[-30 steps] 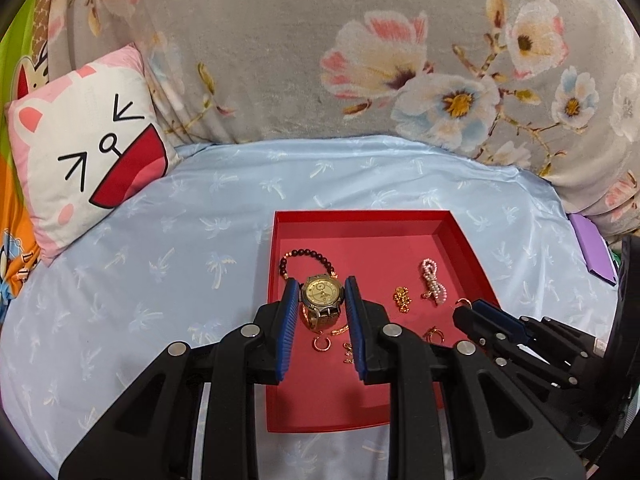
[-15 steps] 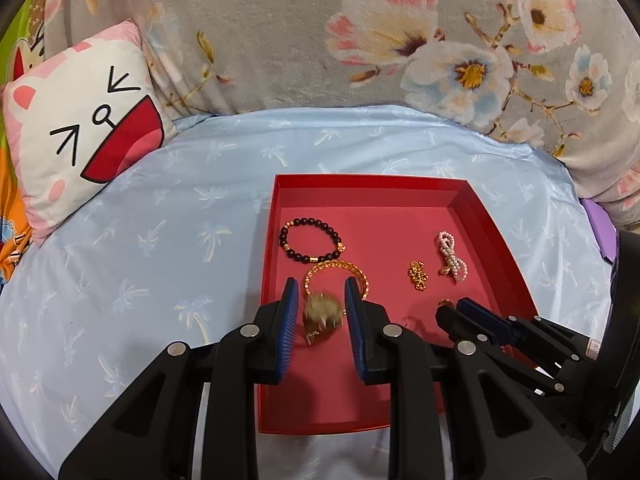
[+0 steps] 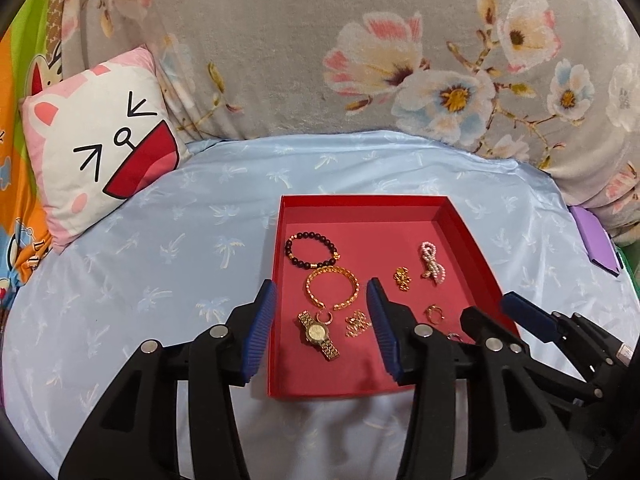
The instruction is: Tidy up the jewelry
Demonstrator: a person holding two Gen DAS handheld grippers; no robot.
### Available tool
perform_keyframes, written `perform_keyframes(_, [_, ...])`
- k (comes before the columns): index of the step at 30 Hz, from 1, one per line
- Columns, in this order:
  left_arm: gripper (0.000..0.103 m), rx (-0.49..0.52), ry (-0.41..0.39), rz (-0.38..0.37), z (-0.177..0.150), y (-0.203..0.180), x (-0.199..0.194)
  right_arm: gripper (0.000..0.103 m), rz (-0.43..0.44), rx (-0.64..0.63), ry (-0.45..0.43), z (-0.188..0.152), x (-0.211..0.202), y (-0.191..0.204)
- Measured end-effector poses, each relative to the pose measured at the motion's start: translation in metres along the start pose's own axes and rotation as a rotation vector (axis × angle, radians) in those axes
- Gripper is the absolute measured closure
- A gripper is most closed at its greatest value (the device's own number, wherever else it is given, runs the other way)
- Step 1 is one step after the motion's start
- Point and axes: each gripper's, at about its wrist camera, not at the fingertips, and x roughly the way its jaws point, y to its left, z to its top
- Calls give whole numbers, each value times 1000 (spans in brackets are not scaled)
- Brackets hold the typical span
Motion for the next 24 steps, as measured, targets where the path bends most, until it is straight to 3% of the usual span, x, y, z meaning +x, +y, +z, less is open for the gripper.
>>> perform_keyframes(10, [58, -2, 21, -12, -35, -5, -38, 52, -31, 68, 1, -37, -50, -11])
perform_keyframes(24, [58, 24, 82, 1, -84, -18, -50, 45, -97, 78, 16, -82, -76, -13])
